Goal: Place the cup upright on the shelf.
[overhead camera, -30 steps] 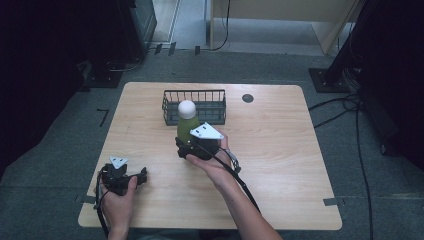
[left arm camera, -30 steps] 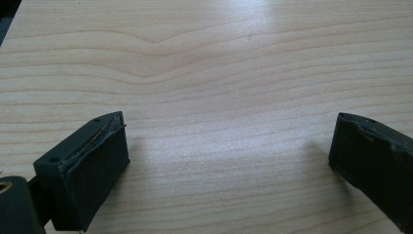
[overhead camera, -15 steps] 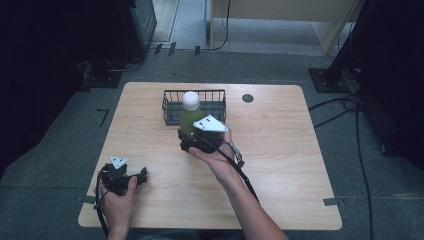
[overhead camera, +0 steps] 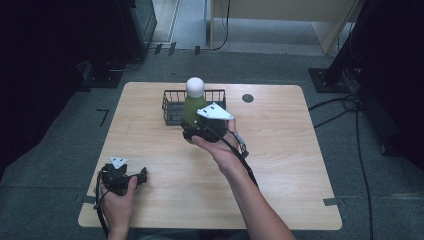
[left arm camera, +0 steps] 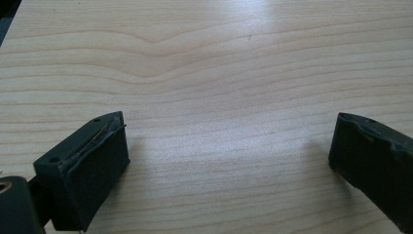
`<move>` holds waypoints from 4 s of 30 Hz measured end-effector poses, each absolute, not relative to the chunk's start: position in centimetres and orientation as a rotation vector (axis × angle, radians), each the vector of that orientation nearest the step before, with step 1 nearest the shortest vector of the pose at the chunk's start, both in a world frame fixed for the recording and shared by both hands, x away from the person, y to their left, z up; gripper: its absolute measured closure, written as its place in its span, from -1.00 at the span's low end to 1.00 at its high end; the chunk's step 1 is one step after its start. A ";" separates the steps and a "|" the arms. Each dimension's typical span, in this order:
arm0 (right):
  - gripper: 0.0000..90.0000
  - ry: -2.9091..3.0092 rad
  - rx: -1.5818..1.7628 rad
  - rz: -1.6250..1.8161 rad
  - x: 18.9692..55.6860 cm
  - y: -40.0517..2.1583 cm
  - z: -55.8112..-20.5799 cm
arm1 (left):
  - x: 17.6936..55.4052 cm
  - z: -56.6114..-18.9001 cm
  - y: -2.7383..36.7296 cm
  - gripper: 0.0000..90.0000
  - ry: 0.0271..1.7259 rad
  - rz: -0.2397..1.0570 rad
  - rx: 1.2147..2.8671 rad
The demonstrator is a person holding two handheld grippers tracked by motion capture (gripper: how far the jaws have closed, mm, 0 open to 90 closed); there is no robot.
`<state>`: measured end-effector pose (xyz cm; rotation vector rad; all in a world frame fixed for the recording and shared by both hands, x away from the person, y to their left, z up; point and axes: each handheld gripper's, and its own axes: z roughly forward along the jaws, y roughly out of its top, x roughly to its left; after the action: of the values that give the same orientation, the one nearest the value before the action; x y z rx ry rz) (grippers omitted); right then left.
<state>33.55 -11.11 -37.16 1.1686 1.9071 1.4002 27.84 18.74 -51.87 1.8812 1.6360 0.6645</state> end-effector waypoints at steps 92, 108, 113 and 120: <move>-0.56 1.784 1.373 1.182 48.3 -14.1 -40.1 | 27.9 -51.9 18.7 -0.97 1.636 0.665 1.883; -0.73 1.847 1.427 1.271 48.6 -14.8 -40.4 | 27.9 -51.9 18.8 -0.97 1.635 0.665 1.886; -0.84 1.872 1.422 1.286 48.4 -15.1 -40.5 | 27.9 -51.9 18.7 -0.97 1.635 0.665 1.886; -0.89 1.881 1.415 1.283 47.9 -15.0 -40.4 | 27.9 -51.9 18.7 -0.97 1.635 0.665 1.886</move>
<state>47.94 -15.05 -40.37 1.4147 1.8810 1.2831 27.89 18.75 -51.85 1.8857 1.6349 0.6647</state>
